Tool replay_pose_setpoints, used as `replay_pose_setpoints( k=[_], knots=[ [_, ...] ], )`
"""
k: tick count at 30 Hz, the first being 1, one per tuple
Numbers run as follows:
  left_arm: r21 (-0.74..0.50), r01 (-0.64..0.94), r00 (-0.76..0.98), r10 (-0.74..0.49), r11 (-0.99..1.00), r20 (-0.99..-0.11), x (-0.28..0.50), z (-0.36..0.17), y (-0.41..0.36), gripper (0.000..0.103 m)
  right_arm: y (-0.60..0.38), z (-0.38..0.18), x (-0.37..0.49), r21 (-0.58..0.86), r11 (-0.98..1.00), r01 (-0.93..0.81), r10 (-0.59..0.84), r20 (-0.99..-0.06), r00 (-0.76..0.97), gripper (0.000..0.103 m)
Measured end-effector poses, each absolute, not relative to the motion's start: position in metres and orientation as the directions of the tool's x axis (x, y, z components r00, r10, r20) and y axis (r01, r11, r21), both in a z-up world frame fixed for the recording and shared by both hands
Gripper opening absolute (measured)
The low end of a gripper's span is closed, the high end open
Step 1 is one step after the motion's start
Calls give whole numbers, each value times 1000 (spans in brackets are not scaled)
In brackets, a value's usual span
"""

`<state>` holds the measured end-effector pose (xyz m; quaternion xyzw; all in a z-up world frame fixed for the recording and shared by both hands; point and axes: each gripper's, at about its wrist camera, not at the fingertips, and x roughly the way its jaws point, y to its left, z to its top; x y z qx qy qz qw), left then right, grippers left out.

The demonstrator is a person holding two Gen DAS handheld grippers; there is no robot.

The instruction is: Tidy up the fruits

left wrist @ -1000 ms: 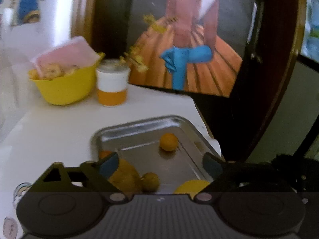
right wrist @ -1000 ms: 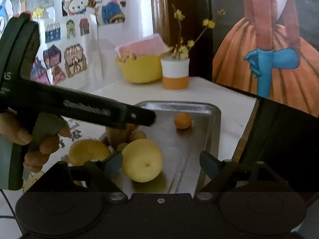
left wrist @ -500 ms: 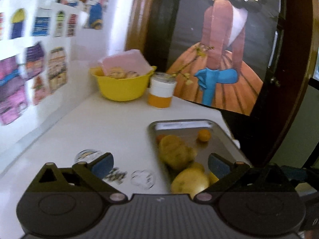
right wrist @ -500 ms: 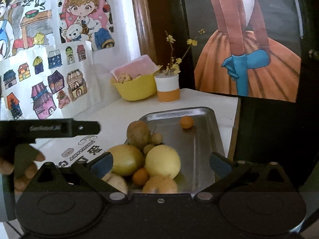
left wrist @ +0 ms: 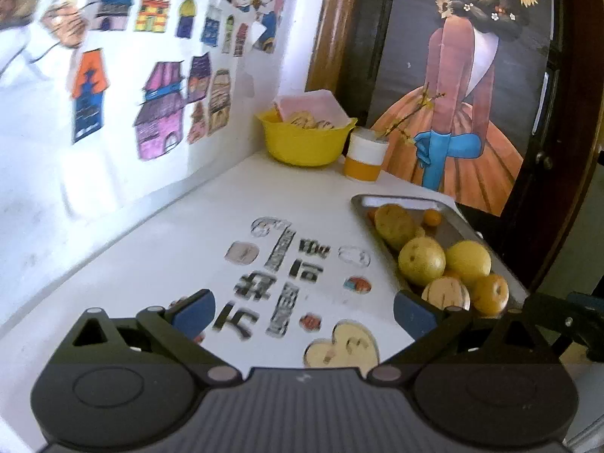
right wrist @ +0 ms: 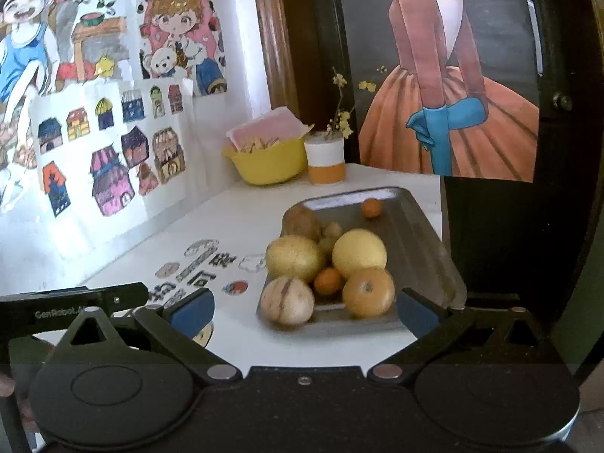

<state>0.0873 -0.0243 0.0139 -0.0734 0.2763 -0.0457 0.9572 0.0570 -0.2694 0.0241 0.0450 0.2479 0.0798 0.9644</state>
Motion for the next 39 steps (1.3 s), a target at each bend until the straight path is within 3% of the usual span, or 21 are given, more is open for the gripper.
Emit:
replay_pose_setpoints(
  k=[14,39],
  knots=[
    [-141,32,854,-101,989,-511,39,3,-5,102,-246,2,12,122,988,-97,145,-490,860,102],
    [-133,22,856,-88,991,-510,34,1,-2,102,-244,-4,11,130,986,-100,152,-496,855,102]
  ],
)
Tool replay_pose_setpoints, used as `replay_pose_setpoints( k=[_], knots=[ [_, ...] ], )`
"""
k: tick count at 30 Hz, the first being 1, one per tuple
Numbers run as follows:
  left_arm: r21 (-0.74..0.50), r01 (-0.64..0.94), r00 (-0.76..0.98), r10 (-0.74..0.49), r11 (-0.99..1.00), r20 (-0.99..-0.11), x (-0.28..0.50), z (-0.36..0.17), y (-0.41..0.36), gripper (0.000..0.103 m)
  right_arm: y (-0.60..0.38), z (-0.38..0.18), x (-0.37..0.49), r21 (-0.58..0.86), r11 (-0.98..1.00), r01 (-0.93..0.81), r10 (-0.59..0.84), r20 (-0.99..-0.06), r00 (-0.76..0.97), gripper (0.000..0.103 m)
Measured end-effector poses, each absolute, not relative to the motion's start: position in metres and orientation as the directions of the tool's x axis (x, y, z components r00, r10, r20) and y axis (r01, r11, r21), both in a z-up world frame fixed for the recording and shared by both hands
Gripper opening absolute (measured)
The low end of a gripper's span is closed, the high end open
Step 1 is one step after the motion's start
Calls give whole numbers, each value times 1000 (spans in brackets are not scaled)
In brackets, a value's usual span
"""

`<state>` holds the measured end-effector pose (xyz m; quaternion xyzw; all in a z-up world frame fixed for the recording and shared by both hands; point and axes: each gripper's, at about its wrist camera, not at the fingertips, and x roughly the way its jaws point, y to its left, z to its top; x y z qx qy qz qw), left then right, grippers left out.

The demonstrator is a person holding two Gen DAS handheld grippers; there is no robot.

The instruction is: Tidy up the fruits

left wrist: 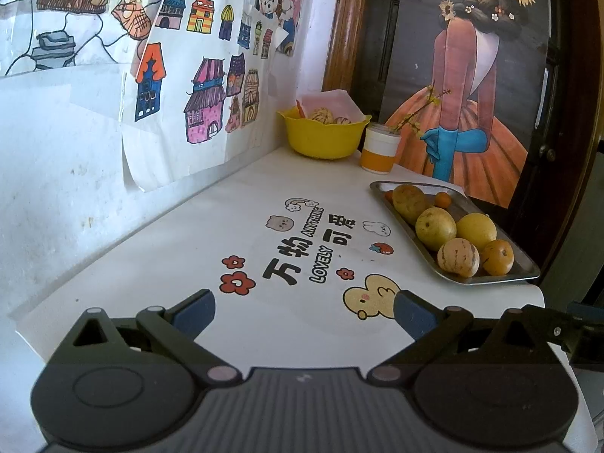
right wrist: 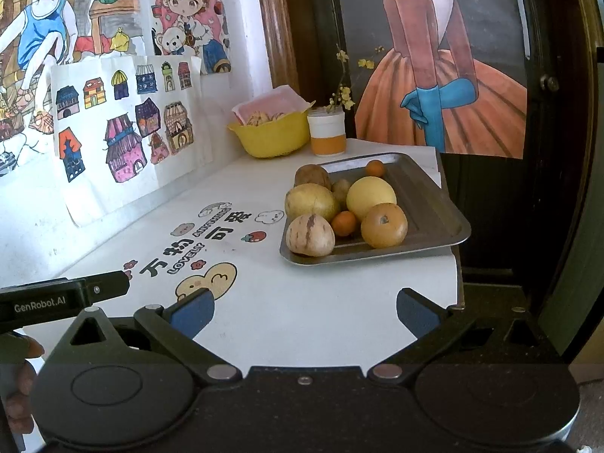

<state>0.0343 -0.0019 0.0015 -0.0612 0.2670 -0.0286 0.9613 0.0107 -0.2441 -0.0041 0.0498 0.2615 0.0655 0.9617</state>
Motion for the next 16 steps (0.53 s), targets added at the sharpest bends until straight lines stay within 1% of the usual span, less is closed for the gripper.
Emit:
replay_pose_setpoints(
  k=[7,9,12,16],
  knots=[
    [-129,-7,851,-62,992,-521,34,3,-3,102,-243,-5,11,129,986,-103,154,-499,853,102],
    [-132,19,857,-84,991,-509,33,3,-3,102,-243,-5,11,130,986,-101,154,-499,853,102],
    [-120,18,859,-77,993,-506,32,2,-6,102,-243,-6,11,133,986,-105,158,-502,850,102],
    [-145,27,861,-97,989,-498,31,2,-4,102,-242,-6,11,128,986,-108,159,-504,849,102]
  ],
)
